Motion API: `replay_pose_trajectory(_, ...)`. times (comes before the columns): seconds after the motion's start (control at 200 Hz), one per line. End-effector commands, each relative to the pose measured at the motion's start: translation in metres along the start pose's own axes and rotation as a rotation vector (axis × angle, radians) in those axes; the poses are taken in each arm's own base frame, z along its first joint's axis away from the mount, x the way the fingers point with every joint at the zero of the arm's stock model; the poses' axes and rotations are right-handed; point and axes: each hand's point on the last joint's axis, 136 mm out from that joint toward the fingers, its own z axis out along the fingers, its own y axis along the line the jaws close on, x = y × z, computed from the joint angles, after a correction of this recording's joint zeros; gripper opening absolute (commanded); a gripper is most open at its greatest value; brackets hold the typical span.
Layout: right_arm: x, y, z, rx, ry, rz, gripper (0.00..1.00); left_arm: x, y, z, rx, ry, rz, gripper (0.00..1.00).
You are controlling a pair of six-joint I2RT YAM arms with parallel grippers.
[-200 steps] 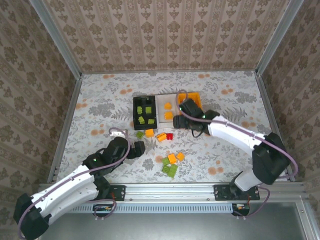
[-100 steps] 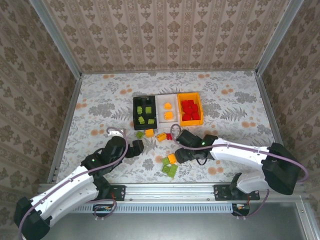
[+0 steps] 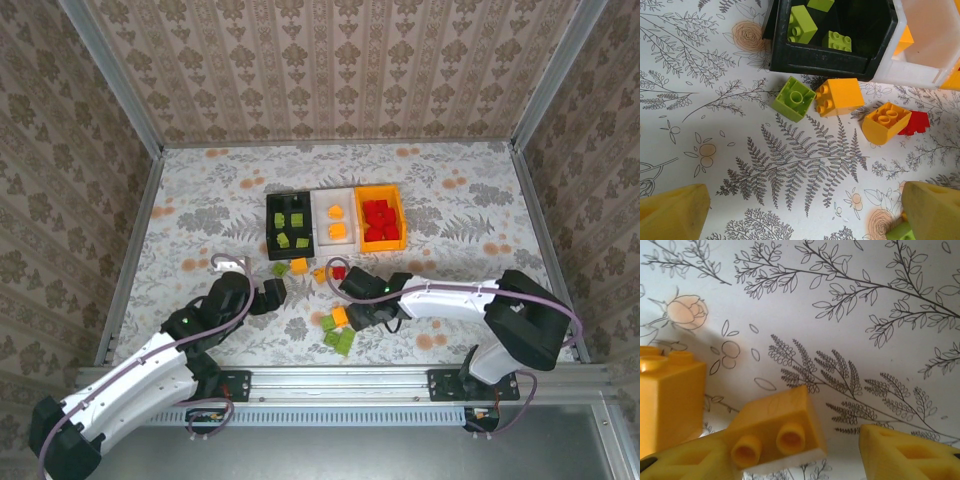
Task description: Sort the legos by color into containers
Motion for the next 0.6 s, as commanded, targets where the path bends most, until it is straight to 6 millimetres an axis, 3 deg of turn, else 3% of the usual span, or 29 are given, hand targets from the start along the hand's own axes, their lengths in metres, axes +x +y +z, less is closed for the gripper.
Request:
replay_pose_trajectory(0.0,-0.01,-0.004,0.007,0.022,-0.025,0.014,0.59,0.007,0.006,0.001,-0.009,0.02,-0.001,1.0)
replay_pose_trajectory(0.18,-0.017,-0.006,0.004,0.014,-0.036,0.025,0.41,0.007,0.005,0.002,-0.004,0.021,-0.001,1.0)
replay_pose_trajectory(0.325,-0.036,-0.006,-0.017,-0.018,-0.086,0.033,0.3,0.007,0.005,0.003,-0.002,0.022,-0.002,1.0)
replay_pose_trajectory(0.5,-0.096,-0.003,-0.063,-0.06,-0.227,0.052,0.29,0.005,0.002,0.003,0.011,0.023,-0.002,1.0)
replay_pose_trajectory(0.595,-0.135,-0.008,-0.076,-0.056,-0.286,0.094,0.29,0.006,0.001,0.005,0.011,0.031,0.001,1.0)
